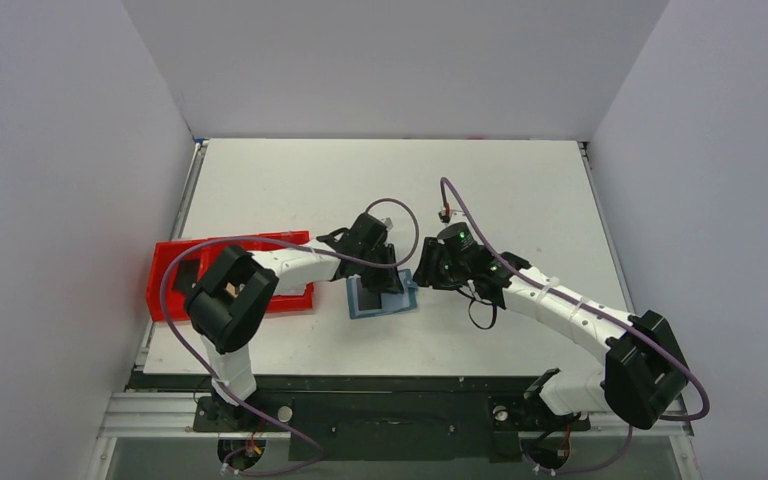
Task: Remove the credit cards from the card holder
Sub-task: Remove the credit card from the card holder.
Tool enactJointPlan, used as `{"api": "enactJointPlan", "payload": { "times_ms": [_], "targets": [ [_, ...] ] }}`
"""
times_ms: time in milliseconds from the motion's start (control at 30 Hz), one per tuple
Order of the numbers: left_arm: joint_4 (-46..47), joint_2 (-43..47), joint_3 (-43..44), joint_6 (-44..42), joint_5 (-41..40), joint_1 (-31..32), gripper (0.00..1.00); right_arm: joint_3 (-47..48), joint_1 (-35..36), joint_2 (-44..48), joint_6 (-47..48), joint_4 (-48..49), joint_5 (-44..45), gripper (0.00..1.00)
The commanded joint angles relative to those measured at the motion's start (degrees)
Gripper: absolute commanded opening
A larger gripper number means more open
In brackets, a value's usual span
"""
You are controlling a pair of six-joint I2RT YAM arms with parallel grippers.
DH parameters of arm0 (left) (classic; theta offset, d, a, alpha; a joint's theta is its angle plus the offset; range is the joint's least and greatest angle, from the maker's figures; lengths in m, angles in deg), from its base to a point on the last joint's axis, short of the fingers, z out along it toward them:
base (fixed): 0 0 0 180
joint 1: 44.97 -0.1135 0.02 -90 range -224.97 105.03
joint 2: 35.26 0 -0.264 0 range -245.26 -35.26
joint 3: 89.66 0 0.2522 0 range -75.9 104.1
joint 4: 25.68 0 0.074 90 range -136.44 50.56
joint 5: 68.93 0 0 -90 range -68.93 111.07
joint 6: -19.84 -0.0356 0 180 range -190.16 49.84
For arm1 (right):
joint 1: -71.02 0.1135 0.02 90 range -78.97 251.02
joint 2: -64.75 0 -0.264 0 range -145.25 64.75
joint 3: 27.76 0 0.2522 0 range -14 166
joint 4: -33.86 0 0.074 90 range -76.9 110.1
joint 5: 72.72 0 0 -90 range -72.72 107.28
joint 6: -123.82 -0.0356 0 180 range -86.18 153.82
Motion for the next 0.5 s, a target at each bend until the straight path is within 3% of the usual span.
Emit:
{"api": "enactJointPlan", "payload": {
  "times_ms": [0,467],
  "targets": [
    [0.8,2.3,3.2,-1.0,-0.3,0.4,0.21,-0.2,-0.2,1.8,0.5,0.7,1.3,0.38],
    [-3.0,9.4,0.1,-3.0,-4.1,-1.7,0.22,2.8,0.6,-0.6,0.8,0.7,-0.1,0.38]
  ]
}}
